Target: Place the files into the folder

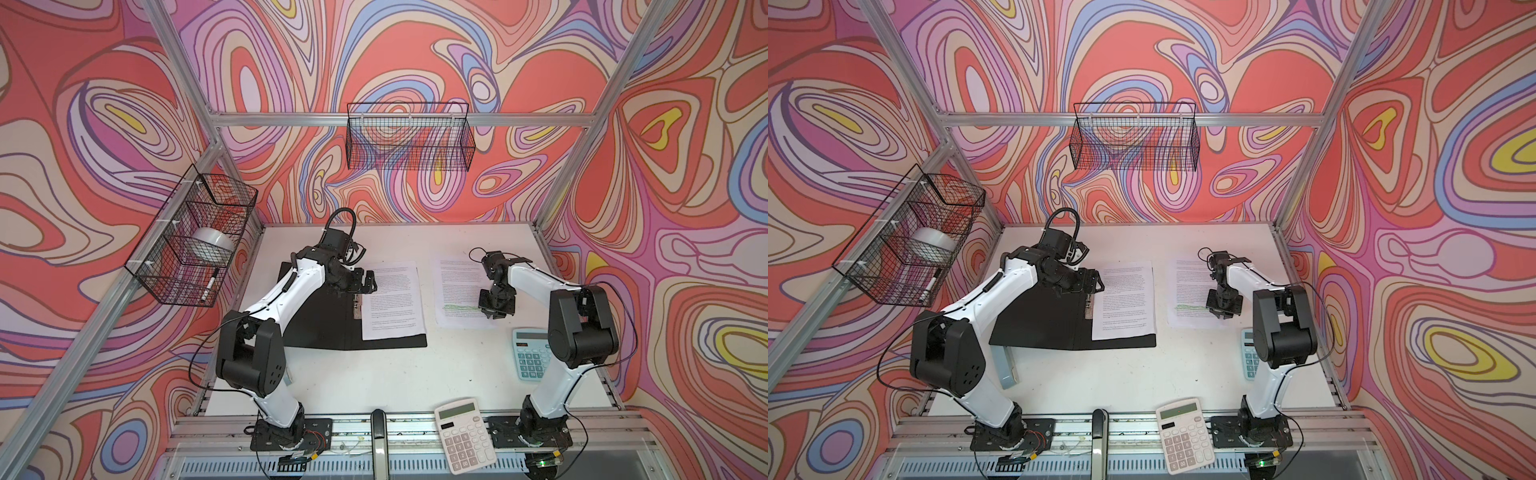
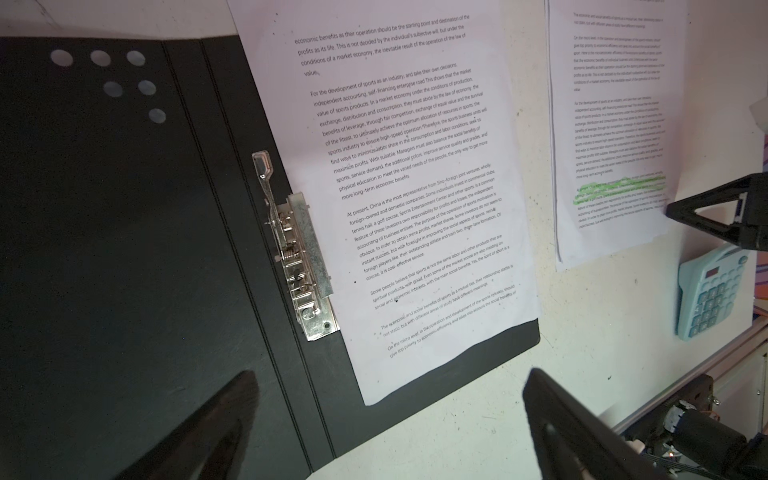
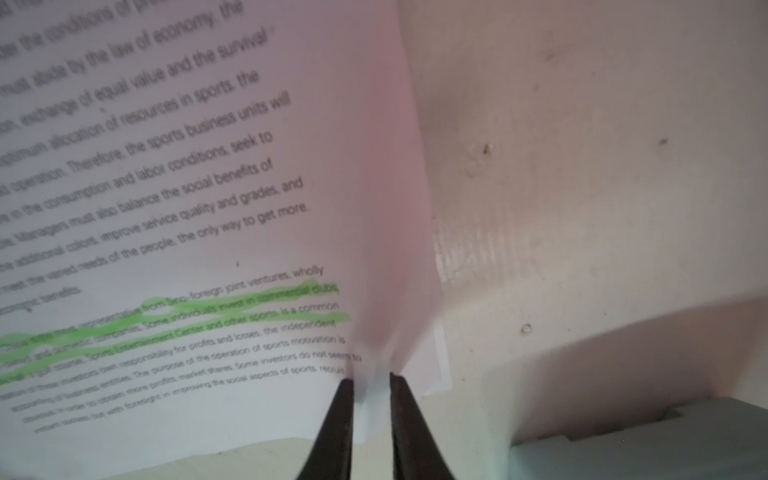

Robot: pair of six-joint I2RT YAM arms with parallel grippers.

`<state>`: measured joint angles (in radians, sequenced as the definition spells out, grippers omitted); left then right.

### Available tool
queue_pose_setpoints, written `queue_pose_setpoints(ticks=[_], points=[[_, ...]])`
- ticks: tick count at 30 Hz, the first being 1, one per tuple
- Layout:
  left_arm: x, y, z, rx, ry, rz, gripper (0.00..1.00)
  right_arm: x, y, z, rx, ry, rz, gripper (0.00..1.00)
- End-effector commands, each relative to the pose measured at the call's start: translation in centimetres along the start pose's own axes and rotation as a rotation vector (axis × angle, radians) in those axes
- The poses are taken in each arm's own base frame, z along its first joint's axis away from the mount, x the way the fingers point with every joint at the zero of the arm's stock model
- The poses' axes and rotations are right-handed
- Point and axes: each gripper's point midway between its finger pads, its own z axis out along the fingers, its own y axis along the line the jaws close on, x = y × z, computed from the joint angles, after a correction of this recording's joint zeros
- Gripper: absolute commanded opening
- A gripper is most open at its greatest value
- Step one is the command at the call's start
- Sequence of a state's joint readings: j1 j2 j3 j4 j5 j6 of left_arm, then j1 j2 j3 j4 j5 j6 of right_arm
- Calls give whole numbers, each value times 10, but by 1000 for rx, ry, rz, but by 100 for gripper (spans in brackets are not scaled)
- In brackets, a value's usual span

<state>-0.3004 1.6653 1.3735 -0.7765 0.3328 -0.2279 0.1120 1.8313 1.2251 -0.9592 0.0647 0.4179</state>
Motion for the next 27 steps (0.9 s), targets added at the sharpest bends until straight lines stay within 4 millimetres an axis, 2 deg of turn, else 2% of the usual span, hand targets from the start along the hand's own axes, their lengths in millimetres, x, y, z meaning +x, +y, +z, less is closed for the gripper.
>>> queue_pose_setpoints(ticks=[1, 5, 10, 13, 19, 22, 25, 27], points=[[-1, -3, -10, 6, -33, 28, 100, -6, -2, -20, -5, -56, 12, 33], [-1, -3, -8, 7, -29, 26, 100, -7, 1, -18, -18, -56, 18, 37], [-1, -2, -8, 5, -29, 28, 100, -4, 3, 3, -4, -11, 17, 37], [0, -2, -10, 0, -36, 32, 100, -4, 3, 7, -4, -11, 20, 34], [0, -1, -10, -2, -41, 34, 100, -3, 3, 8, -5, -12, 19, 20], [0, -1, -11, -1, -41, 33, 100, -2, 4, 11, -7, -7, 18, 17], [0, -1, -11, -2, -44, 36, 100, -2, 1, 9, 2, -11, 28, 28], [0, -1, -11, -2, -44, 36, 100, -1, 1, 7, 1, -17, 27, 32]])
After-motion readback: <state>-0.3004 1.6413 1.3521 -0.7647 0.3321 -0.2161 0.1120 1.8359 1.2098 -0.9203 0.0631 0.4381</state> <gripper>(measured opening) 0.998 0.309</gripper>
